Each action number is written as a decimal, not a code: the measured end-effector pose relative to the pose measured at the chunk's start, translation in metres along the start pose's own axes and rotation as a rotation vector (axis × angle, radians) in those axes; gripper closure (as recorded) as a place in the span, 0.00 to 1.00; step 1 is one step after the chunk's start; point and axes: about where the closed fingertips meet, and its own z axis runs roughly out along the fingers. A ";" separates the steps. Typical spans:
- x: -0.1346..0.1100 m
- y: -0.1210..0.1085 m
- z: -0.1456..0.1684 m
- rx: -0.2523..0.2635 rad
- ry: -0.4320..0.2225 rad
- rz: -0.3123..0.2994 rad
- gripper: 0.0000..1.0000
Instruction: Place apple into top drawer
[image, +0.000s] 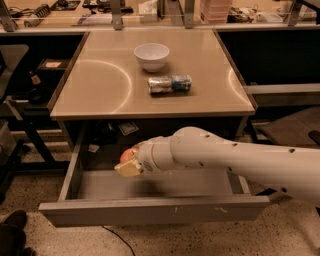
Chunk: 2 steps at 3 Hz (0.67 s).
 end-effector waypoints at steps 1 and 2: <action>0.012 -0.006 0.012 -0.001 0.006 0.014 1.00; 0.021 -0.012 0.022 -0.001 0.007 0.022 1.00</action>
Offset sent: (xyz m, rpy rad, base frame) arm 0.0182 -0.0053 -0.0474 0.0054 0.0268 -0.0260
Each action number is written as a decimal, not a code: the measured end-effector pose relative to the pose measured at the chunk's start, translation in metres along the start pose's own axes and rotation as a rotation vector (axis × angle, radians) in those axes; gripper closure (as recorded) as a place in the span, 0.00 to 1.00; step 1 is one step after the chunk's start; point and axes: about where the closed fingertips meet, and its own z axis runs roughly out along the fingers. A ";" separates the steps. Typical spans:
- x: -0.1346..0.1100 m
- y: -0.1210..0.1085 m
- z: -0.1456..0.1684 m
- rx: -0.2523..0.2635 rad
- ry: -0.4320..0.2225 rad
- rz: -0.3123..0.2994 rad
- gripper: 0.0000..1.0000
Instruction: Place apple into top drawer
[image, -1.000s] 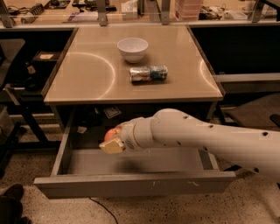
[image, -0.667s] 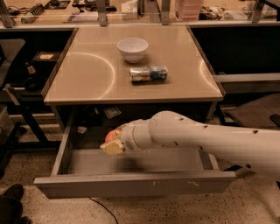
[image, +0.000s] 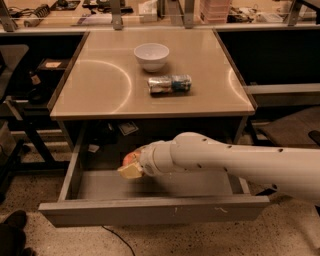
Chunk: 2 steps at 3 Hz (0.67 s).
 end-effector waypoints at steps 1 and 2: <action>0.005 -0.008 0.010 -0.004 0.004 -0.011 1.00; 0.010 -0.015 0.017 0.000 0.004 -0.014 1.00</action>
Offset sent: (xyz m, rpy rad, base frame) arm 0.0254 -0.0052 -0.0309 -0.0128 -0.0139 0.0018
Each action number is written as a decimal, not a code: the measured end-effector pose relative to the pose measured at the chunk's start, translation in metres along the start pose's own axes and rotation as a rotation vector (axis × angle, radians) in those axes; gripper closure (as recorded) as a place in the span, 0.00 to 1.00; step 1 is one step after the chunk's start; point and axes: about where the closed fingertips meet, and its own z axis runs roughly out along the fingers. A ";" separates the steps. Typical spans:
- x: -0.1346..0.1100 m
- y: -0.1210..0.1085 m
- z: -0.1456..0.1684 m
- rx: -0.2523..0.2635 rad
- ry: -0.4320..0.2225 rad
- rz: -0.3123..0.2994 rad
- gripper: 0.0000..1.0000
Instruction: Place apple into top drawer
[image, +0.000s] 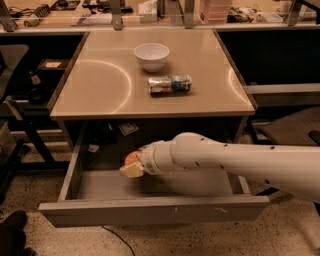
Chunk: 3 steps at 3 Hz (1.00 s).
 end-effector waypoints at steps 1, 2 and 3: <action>0.008 -0.003 0.006 0.017 -0.014 0.007 1.00; 0.013 -0.007 0.010 0.034 -0.027 0.008 1.00; 0.016 -0.012 0.015 0.042 -0.039 0.003 1.00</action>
Offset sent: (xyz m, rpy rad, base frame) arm 0.0093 -0.0085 -0.0258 0.0189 -0.0444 -0.0560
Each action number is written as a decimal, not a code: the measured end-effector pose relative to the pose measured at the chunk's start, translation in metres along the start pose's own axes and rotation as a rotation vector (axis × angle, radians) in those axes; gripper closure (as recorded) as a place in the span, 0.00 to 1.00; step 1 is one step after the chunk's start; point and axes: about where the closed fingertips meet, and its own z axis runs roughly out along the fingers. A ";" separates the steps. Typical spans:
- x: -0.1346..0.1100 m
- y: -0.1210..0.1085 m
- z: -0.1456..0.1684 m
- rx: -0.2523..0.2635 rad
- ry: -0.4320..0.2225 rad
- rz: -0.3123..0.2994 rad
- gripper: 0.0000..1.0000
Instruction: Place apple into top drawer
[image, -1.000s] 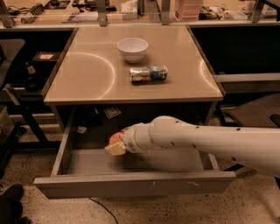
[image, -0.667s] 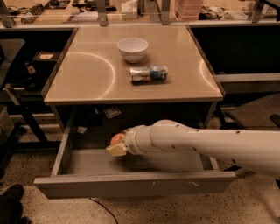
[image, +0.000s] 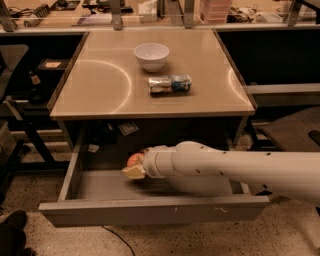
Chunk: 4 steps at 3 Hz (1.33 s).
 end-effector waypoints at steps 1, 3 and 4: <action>0.001 -0.002 0.004 -0.001 -0.010 -0.005 1.00; 0.001 -0.002 0.004 -0.002 -0.011 -0.005 0.59; 0.001 -0.002 0.004 -0.002 -0.011 -0.005 0.35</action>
Offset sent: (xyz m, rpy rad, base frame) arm 0.0026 0.0009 -0.0031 0.0063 -0.0070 0.0031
